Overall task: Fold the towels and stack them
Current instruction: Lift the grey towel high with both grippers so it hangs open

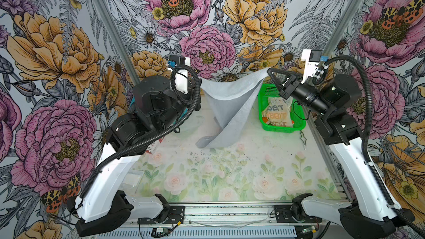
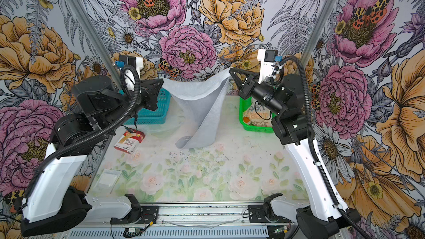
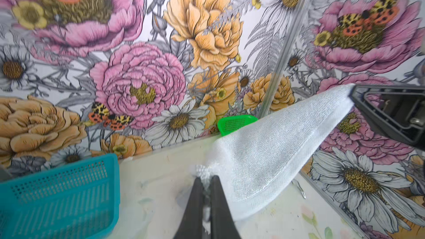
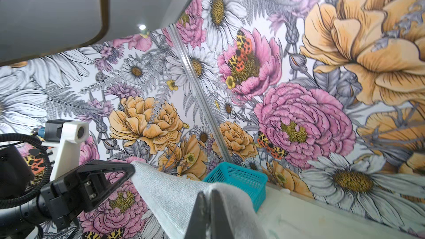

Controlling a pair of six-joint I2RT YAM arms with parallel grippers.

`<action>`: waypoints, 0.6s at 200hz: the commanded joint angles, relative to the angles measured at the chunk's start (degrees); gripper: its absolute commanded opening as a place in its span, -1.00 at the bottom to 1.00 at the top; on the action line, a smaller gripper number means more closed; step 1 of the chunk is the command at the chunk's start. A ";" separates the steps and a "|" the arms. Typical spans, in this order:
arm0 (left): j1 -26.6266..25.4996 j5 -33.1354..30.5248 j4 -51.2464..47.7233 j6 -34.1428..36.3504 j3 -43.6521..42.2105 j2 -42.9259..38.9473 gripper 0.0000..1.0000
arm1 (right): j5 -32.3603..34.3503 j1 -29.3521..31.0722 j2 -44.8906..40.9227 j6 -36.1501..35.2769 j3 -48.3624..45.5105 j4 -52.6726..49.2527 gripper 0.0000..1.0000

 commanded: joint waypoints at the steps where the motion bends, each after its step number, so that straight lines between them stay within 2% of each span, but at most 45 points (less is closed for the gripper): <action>1: -5.70 -12.27 -1.70 10.33 10.01 3.76 -1.00 | -0.38 -0.33 0.41 -3.15 6.66 -2.09 -1.00; 29: -11.84 -20.94 -1.69 20.16 25.55 11.47 -1.00 | -1.01 -1.75 3.26 -3.54 14.50 -3.88 -1.00; 64: -12.20 -25.59 -1.50 29.29 42.19 21.74 -1.00 | -1.02 -4.47 8.68 -3.03 22.30 -3.88 -1.00; 70: -11.61 -26.32 -0.20 30.81 43.03 22.61 -1.00 | -1.23 -5.41 10.31 -2.49 24.18 -3.86 -1.00; 80: -8.70 -25.03 1.19 30.46 41.89 22.79 -1.00 | -2.19 -7.01 13.35 -0.72 27.76 -3.88 -1.00; 94: -1.67 -20.68 -0.10 26.24 40.99 23.30 -1.00 | -4.21 -8.78 18.28 2.10 32.73 -3.79 -1.00; 120: 14.70 -6.65 -3.74 14.19 38.40 25.56 -1.00 | -5.42 -9.89 27.72 4.23 39.85 -3.78 -1.00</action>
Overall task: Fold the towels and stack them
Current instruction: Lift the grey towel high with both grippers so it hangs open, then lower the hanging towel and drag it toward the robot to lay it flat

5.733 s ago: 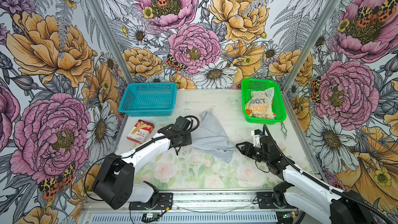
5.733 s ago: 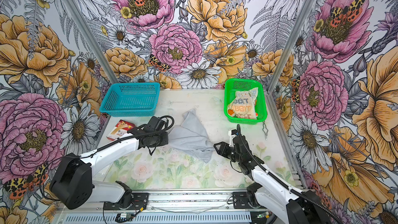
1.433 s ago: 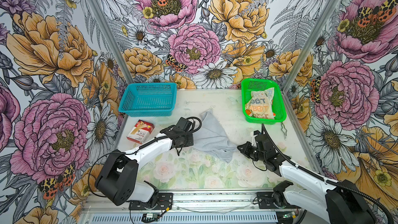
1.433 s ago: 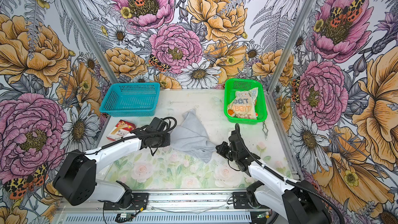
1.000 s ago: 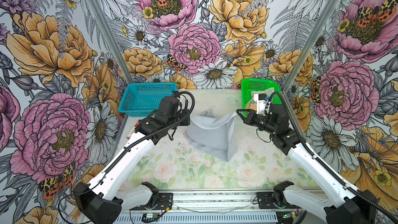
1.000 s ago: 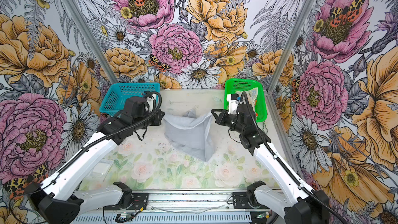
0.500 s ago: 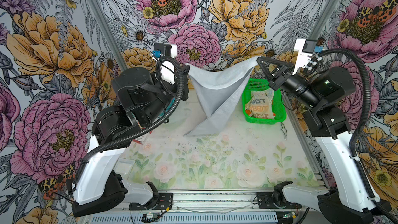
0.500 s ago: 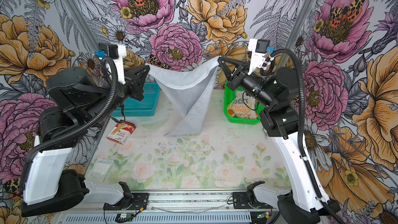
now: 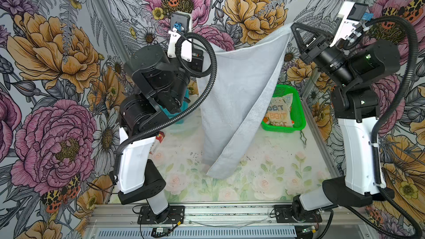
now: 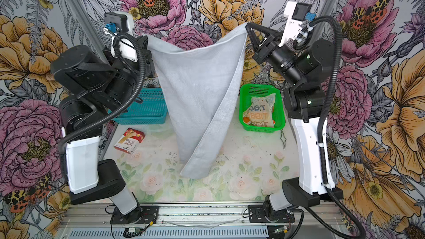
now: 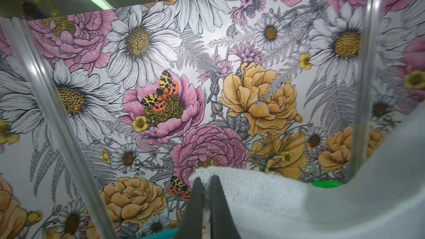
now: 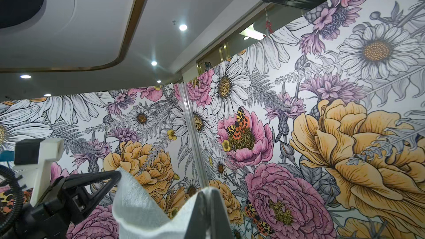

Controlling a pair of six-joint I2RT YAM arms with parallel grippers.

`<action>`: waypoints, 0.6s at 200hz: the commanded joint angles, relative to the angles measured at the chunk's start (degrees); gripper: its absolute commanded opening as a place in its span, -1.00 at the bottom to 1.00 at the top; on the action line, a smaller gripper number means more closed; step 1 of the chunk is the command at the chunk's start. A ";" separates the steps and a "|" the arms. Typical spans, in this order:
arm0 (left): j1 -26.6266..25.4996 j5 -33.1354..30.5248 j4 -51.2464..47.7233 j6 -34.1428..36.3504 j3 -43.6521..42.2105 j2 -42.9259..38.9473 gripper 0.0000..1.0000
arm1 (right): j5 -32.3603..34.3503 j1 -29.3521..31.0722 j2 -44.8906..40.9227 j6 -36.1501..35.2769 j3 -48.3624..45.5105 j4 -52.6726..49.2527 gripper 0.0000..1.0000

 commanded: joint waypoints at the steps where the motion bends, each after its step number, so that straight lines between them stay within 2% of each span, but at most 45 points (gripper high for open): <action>1: 12.03 11.23 -2.99 -9.29 -1.53 1.53 -1.00 | -2.21 -0.92 7.45 3.46 4.84 -1.23 -1.00; 17: 21.14 21.02 -3.84 -15.40 -1.88 4.70 -1.00 | -3.18 -1.57 14.56 5.43 10.18 -1.15 -1.00; 25: 25.05 26.07 -3.82 -18.17 -1.59 8.82 -1.00 | -4.18 -1.84 18.84 6.45 13.70 -1.11 -1.00; 31: 27.45 30.51 -3.71 -19.96 -0.95 10.75 -1.00 | -4.68 -1.90 22.10 7.32 16.96 -1.11 -1.00; 43: 30.97 34.79 -2.85 -22.22 1.36 14.98 -1.00 | -5.04 -2.30 29.15 8.54 23.81 -1.13 -1.00; 57: 33.28 37.75 -0.08 -23.72 3.90 18.66 -1.00 | -3.02 -2.97 36.82 9.43 33.69 -0.79 -1.00; 68: 34.83 40.01 3.62 -24.93 5.46 20.94 -1.00 | -0.24 -4.01 40.62 11.01 37.65 2.20 -1.00; 90: 36.42 43.41 9.02 -26.16 10.61 24.24 -1.00 | 3.41 -5.93 41.37 15.36 33.01 13.90 -1.00; 120: 35.40 42.30 16.55 -22.55 11.97 22.27 -1.00 | 7.56 -6.07 40.03 11.85 31.84 21.33 -1.00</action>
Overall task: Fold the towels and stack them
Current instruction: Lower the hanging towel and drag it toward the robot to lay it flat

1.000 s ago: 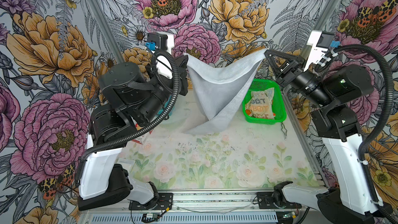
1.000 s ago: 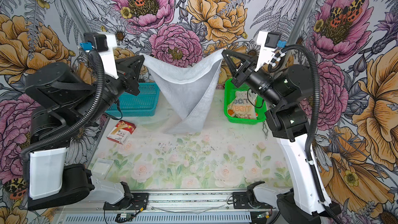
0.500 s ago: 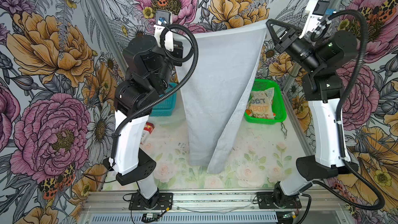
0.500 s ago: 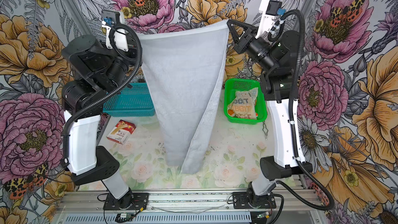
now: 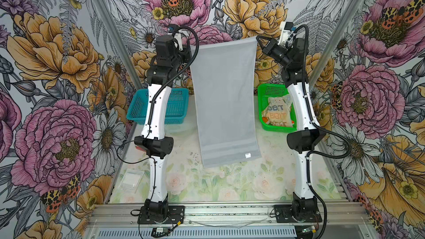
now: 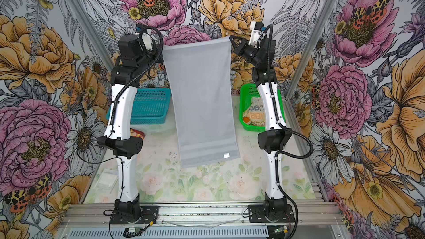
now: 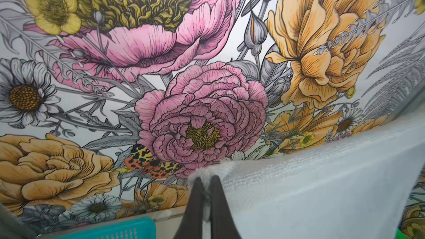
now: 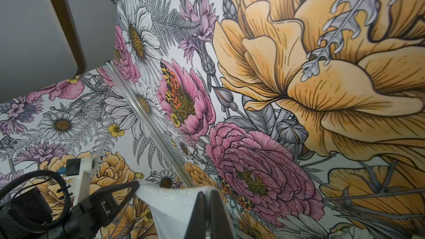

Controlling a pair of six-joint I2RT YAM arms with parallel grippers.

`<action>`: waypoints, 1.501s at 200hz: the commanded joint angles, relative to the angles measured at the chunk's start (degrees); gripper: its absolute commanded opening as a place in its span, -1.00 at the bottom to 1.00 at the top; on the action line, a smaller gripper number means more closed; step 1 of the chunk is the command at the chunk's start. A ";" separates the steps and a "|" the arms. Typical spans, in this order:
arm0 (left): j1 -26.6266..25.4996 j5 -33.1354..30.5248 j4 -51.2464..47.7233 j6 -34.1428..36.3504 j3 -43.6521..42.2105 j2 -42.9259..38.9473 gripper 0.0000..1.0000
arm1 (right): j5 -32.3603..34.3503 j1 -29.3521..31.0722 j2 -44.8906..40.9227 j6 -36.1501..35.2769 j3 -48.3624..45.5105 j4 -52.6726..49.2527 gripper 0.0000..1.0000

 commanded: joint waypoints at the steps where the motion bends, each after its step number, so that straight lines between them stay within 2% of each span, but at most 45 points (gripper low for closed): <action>1: 1.18 -0.86 10.88 1.27 4.40 -5.71 -1.00 | 8.74 -2.36 -4.45 -0.67 2.24 15.40 -1.00; 26: -0.02 -1.28 14.87 3.94 5.28 -8.91 -1.00 | 14.98 -2.43 -6.62 -3.80 2.17 19.14 -1.00; 48: -1.83 -2.93 12.96 6.00 3.89 -12.64 -1.00 | 16.49 -2.58 -8.95 -5.29 1.07 19.68 -1.00; 66: -2.25 -5.90 5.09 3.21 -1.69 -16.70 -1.00 | 11.21 -2.98 -12.39 -2.26 -4.80 19.67 -1.00; 73: -2.84 -8.04 0.58 2.08 -4.78 -18.21 -1.00 | 7.90 -2.97 -14.36 -0.72 -9.16 19.77 -1.00; 85: -4.39 -12.14 -7.79 0.52 -10.87 -20.46 -1.00 | 2.65 -2.78 -19.27 3.09 -21.94 22.57 -1.00; 94: -5.62 -14.48 -12.42 -1.02 -18.18 -23.80 -1.00 | 0.20 -2.53 -24.38 6.49 -35.53 28.79 -1.00; 103: -7.17 -15.84 -12.53 -3.28 -30.70 -28.91 -1.00 | -0.19 -2.21 -29.71 9.00 -50.39 36.51 -1.00; 115: -8.55 -13.14 -10.22 -7.09 -48.73 -35.53 -1.00 | 1.02 -1.94 -36.58 10.05 -69.37 43.77 -1.00; 130: -10.49 -11.39 -8.37 -11.58 -68.93 -42.04 -1.00 | 1.72 -1.30 -42.81 7.66 -89.72 46.32 -1.00; 144: -12.82 -10.06 -7.11 -15.28 -83.71 -46.82 -1.00 | 0.68 -0.78 -45.88 6.24 -102.80 45.89 -1.00; 170: -17.47 -8.38 -4.32 -22.45 -102.81 -53.77 -1.00 | -0.26 1.64 -47.22 6.93 -120.70 47.96 -1.00; 197: -20.38 -8.69 -2.01 -27.91 -115.13 -57.91 -1.00 | -0.81 4.89 -46.94 7.26 -130.79 48.99 -1.00; 224: -22.55 -8.15 -1.44 -31.88 -121.72 -61.05 -1.00 | 0.11 7.33 -48.30 7.65 -136.68 48.12 -1.00; 248: -23.90 -7.69 -1.62 -35.08 -126.74 -65.26 -1.00 | 1.42 8.49 -53.18 8.41 -140.96 44.43 -1.00; 269: -24.72 -6.54 -1.77 -37.24 -130.72 -69.00 -1.00 | 3.82 9.64 -62.70 6.94 -143.59 34.31 -1.00; 300: -27.72 -5.92 -1.71 -40.69 -132.69 -71.65 -1.00 | 10.07 10.90 -85.70 1.48 -142.28 4.49 -1.00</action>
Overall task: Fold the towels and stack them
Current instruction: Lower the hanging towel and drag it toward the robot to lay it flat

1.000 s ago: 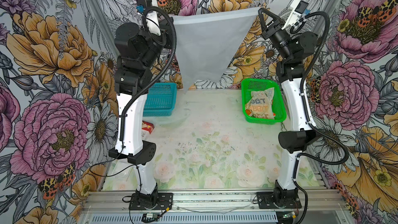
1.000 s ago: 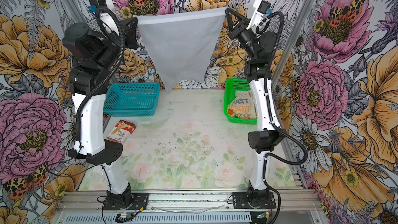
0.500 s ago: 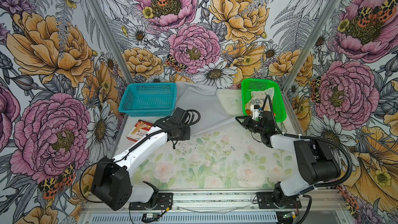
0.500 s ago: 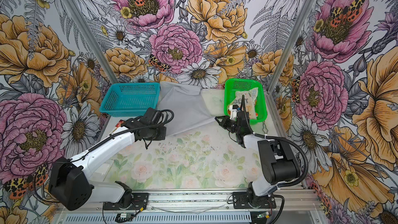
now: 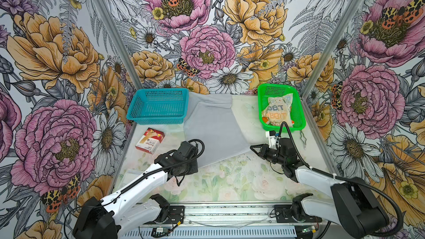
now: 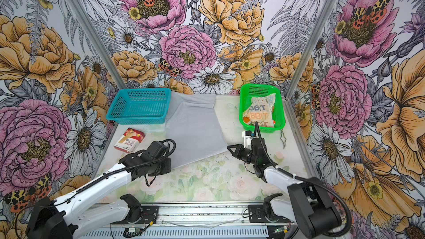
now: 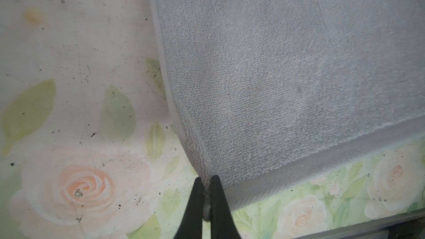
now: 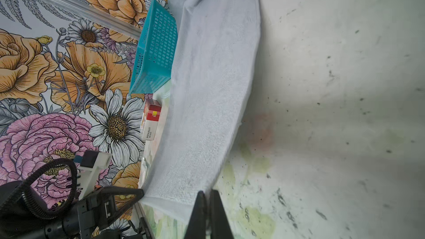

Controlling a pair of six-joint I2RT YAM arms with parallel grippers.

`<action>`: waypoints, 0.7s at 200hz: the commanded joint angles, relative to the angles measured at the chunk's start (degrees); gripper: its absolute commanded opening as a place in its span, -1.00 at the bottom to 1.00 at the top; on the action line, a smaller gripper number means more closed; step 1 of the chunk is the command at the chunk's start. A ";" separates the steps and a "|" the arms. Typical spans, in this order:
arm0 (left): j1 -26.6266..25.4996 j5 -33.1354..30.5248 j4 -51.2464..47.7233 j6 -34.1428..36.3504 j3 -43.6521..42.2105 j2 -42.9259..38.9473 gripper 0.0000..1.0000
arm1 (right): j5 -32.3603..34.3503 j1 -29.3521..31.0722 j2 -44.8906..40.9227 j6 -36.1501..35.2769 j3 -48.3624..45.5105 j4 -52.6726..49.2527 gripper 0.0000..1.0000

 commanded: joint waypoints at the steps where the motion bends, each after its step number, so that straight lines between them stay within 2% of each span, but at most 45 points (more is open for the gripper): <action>1: -1.90 0.39 -0.22 -4.32 -1.01 -1.76 -1.00 | 7.65 0.25 -15.46 -5.09 1.49 -23.31 -1.00; 24: -3.96 -1.07 -0.19 -6.38 -1.01 -1.69 -1.00 | 10.65 0.23 -32.11 -3.05 0.09 -35.37 -1.00; 44: -5.29 -2.89 -0.30 -8.50 -0.92 -1.23 -1.00 | 9.94 0.32 -39.99 1.45 -3.31 -39.41 -1.00; 67: -7.84 -6.12 -0.32 -13.12 -1.46 -3.04 -1.00 | 9.01 1.18 -43.43 3.30 -6.49 -41.93 -1.00; 109: -12.18 -6.50 -0.87 -18.68 -2.96 -7.88 -1.00 | 9.09 3.04 -46.29 4.05 -6.30 -47.50 -1.00; 140: -20.88 -8.31 -1.89 -26.98 -2.85 -9.55 -1.00 | 12.49 6.47 -50.76 4.61 -2.28 -56.88 -1.00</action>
